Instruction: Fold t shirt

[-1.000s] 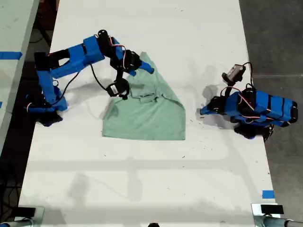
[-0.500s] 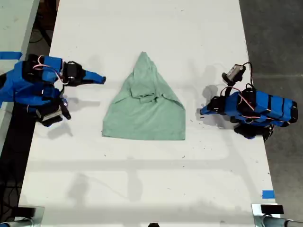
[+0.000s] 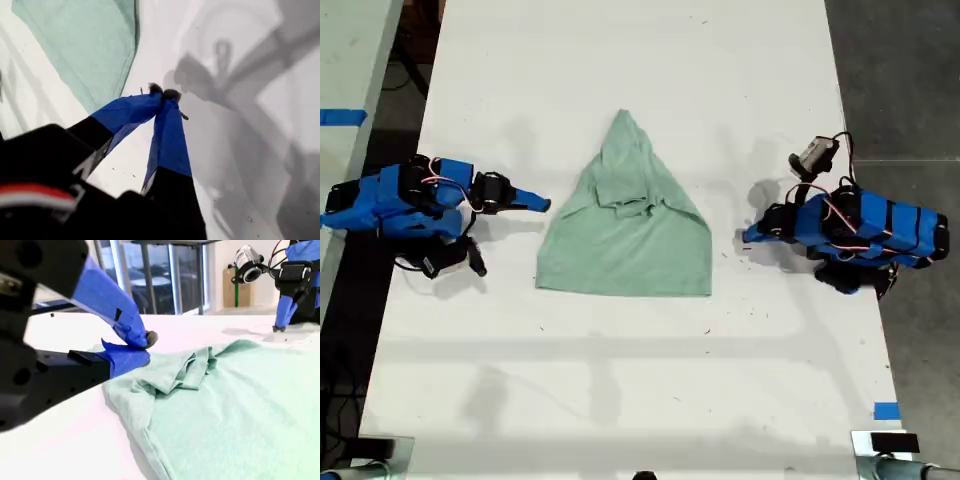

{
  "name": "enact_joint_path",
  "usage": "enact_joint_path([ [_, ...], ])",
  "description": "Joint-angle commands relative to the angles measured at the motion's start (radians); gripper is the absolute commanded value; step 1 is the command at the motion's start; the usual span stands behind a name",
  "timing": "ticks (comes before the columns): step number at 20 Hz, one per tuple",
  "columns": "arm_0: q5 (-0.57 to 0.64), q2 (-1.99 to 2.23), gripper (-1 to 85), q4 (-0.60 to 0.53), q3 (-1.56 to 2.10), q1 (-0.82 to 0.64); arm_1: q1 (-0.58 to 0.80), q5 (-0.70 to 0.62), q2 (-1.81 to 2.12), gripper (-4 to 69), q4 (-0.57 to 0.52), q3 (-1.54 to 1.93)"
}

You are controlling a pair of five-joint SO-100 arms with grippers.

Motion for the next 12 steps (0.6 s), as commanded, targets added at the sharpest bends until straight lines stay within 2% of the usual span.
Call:
enact_joint_path([
  [1,-0.012,0.006,-0.1,0.005,0.009,-0.009,-0.012,0.018,0.014,0.9,-0.003,0.048],
  [12,-0.012,0.006,-0.1,0.011,0.009,-0.012,-0.011,0.02,0.014,0.9,-0.003,0.048],
])
